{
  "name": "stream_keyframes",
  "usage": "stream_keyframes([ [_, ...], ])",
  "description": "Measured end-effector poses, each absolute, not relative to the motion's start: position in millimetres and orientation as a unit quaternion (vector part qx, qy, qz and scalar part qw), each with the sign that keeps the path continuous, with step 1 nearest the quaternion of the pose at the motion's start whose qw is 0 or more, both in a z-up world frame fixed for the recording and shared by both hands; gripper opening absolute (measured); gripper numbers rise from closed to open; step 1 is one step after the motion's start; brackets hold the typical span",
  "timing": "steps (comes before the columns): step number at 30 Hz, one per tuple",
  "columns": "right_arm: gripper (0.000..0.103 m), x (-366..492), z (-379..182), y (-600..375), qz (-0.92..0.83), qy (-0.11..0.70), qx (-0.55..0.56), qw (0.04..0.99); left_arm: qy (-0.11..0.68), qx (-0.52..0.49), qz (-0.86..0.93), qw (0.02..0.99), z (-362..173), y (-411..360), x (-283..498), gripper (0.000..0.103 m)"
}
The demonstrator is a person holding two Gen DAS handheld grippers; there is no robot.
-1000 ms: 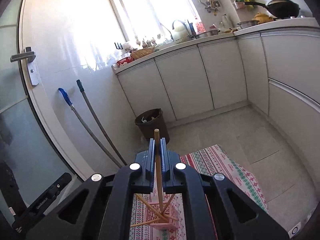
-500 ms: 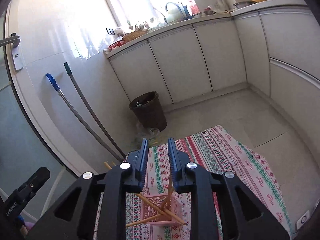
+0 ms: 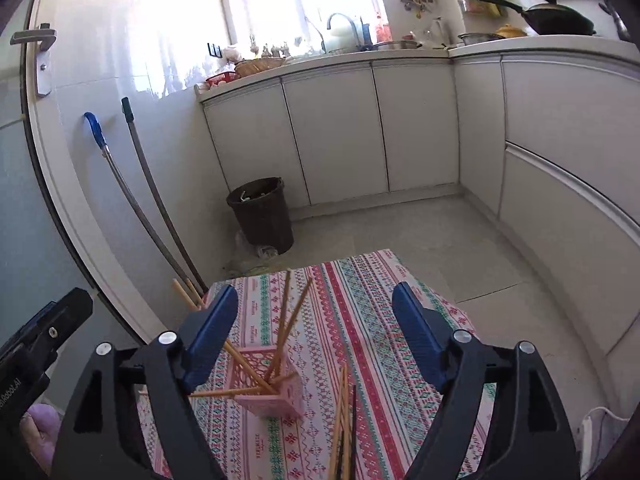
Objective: Organize utensils
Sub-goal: 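Lower both held chopsticks into the pink basket and open both tools, then move both open tools back to the chopsticks on the cloth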
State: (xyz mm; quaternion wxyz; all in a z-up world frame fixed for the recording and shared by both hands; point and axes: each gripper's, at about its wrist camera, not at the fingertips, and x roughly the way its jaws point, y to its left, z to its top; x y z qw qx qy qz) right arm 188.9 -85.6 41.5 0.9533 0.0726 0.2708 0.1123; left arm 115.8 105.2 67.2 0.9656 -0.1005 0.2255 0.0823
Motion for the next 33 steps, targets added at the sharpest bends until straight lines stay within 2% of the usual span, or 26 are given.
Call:
stream_keyframes([
  [2, 0.096, 183.5, 32.9, -96.7, 0.101, 0.280, 0.067, 0.952, 0.230, -0.106, 0.094, 0.963, 59.2, 101.4, 108.4, 0.096],
  [7, 0.096, 181.5, 9.9, -141.9, 0.070, 0.340, 0.085, 0.934, 0.284, -0.119, 0.083, 0.948, 22.4, 82.3, 95.2, 0.096],
  [11, 0.096, 185.0, -4.3, -197.1, 0.047, 0.382, 0.181, 0.905, 0.367, -0.082, 0.046, 0.925, -29.9, 42.9, 98.7, 0.096],
  [17, 0.096, 192.9, -23.7, -267.5, 0.046, 0.416, 0.364, 0.832, 0.465, 0.041, -0.082, 0.880, -98.5, -45.4, 112.3, 0.096],
  [20, 0.096, 195.4, -36.2, -285.5, 0.052, 0.426, 0.408, 0.806, 0.464, 0.120, -0.103, 0.872, -116.8, -87.0, 123.1, 0.096],
  [23, 0.096, 197.0, -39.8, -293.6, 0.047, 0.428, 0.407, 0.806, 0.453, 0.159, -0.091, 0.873, -130.4, -118.9, 147.6, 0.096],
  [33, 0.096, 204.4, -51.1, -318.7, 0.037, 0.433, 0.425, 0.794, 0.465, 0.097, -0.033, 0.880, -158.9, -137.0, 252.0, 0.096],
])
